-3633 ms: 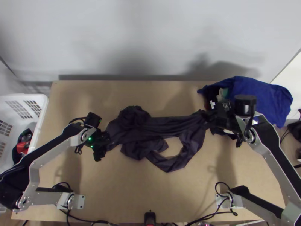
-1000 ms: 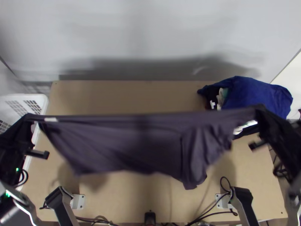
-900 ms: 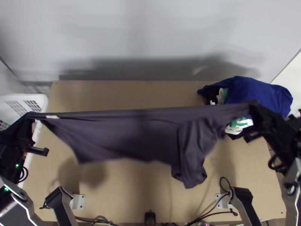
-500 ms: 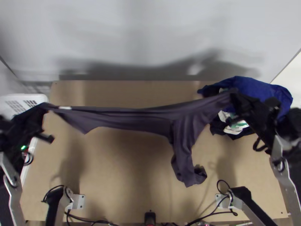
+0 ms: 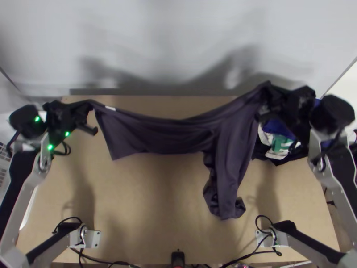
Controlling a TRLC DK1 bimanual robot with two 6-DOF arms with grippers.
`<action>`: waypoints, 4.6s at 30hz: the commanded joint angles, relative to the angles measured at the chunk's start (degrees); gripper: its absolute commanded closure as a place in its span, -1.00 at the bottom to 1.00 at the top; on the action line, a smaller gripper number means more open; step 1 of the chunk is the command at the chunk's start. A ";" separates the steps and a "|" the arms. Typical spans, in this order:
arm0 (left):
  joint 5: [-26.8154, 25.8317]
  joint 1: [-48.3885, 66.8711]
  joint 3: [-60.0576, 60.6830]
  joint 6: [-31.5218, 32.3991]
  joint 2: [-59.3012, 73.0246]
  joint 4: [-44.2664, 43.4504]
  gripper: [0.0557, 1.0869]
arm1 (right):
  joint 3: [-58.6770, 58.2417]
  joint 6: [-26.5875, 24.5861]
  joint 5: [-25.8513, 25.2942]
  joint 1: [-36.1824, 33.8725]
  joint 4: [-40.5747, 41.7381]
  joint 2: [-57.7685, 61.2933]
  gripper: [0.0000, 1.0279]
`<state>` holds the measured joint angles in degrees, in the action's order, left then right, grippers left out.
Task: Fold the t-shirt
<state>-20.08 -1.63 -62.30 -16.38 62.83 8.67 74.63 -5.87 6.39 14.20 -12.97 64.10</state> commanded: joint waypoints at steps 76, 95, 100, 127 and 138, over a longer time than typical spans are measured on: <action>12.17 -1.80 -41.85 -6.56 56.18 17.17 0.69 | 54.74 -3.27 2.13 -7.08 -26.23 68.09 0.94; 13.13 0.22 -41.76 -10.07 58.90 24.82 0.65 | 54.48 -4.15 1.52 -2.86 -34.49 70.64 0.94; 11.64 0.05 -39.12 -11.66 53.98 27.11 0.65 | 50.00 -4.24 1.52 -3.03 -36.86 64.49 0.94; 9.79 -0.48 -31.48 -22.64 47.83 41.26 0.66 | 25.65 -4.77 1.52 -2.59 -36.77 52.71 0.94; 9.70 -2.85 -31.30 -24.40 47.56 44.33 0.66 | 21.52 -4.77 1.25 -4.79 -36.77 51.74 0.94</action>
<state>-10.26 -2.92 -93.73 -39.99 110.50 51.62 98.87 -10.57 7.94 10.83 -49.76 116.25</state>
